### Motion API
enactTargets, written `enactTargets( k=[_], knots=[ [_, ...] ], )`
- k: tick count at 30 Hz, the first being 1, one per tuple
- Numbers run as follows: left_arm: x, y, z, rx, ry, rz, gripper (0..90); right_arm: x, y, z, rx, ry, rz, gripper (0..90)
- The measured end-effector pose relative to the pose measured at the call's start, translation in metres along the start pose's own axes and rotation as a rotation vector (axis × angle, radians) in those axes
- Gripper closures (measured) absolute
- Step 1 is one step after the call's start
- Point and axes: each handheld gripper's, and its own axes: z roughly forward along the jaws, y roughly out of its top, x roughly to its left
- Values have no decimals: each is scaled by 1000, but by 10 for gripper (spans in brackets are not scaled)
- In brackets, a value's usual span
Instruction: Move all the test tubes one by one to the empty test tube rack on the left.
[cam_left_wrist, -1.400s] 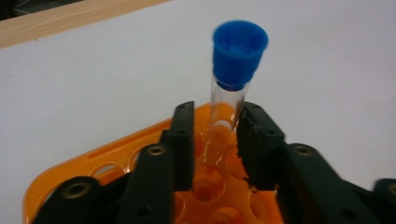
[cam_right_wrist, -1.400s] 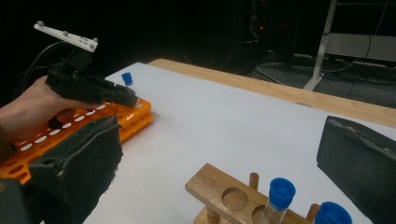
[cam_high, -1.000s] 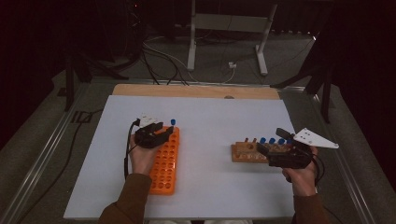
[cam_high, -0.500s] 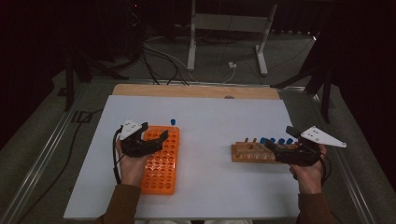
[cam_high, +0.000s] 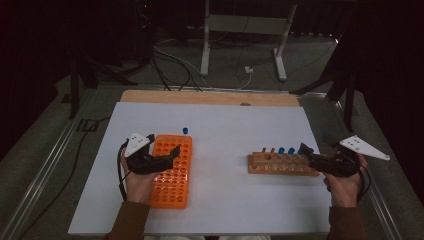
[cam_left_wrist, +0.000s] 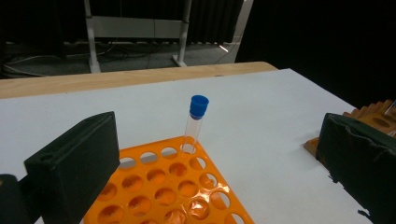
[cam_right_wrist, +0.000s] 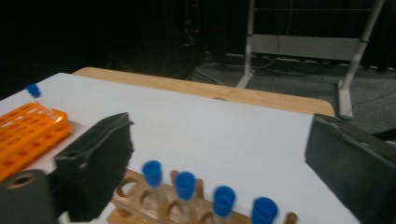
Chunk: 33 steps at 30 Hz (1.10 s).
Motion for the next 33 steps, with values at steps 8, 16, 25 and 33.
enactTargets(
  k=[8, 16, 25, 33],
  knots=[
    [1, 2, -4, -15, 6, -6, 7, -14, -13, 0, 42, -75, 12, 460],
    [2, 4, -6, -21, -2, -11, 8, -22, -33, 9, 104, -75, 47, 639],
    [2, 5, -7, -23, 4, -12, 8, -22, -47, 20, 155, -74, 48, 711],
    [3, 4, -7, -23, 12, -11, 8, -16, -57, 27, 179, -92, 37, 758]
  ],
)
